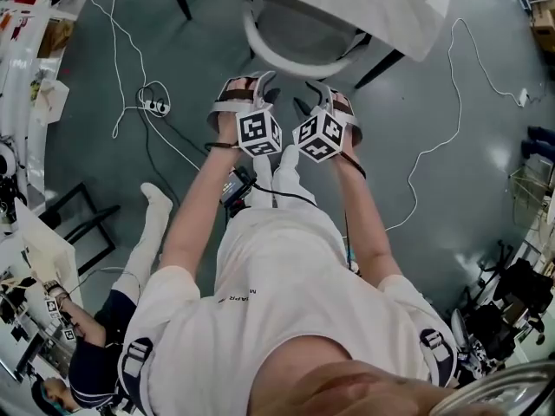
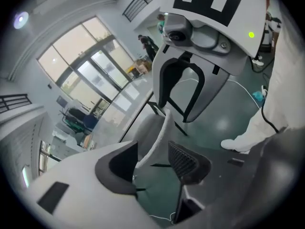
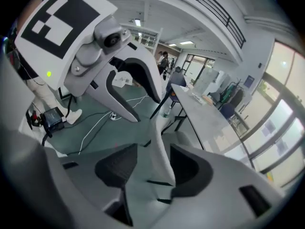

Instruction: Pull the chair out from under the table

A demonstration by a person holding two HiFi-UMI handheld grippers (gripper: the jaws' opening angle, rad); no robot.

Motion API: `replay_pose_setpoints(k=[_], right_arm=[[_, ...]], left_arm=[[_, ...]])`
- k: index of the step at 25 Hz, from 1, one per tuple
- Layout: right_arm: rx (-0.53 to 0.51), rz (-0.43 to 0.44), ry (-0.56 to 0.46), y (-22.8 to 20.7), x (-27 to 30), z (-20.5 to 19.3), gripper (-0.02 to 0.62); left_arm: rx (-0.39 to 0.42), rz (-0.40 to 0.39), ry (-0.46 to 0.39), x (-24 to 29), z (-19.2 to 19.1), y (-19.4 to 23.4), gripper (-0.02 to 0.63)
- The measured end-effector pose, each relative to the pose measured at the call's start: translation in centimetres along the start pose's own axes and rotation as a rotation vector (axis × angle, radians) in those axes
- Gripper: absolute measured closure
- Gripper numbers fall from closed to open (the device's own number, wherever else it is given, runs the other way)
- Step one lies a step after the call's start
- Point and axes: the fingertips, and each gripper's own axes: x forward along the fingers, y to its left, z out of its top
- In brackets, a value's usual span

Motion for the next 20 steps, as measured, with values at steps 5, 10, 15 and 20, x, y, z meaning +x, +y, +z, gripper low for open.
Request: replay_pose_setpoints(k=[5,10,15,20], right_arm=[[-0.068,0.039,0.045,0.4,2.5,-0.3,0.327],[-0.146,0.048,0.096,0.1,5.1,-1.1,0.308],[-0.194,0.076,0.138,-0.3,7.2,-2.1,0.29],[-0.274,0.071,0.168,-0.2,9.6,-2.6,0.29]], left_arm=[[0.17,-0.028,0.06,2.2,-1.0,-0.8,0.368],[0.29,-0.049,0.091,5.0,-2.3,-1.2,0.35],[0.36,-0.108,0.103,7.4,-3.6,-2.2,0.314],[0.405,-0.083,0.113,9.3,-4.6,-1.7,0.314]])
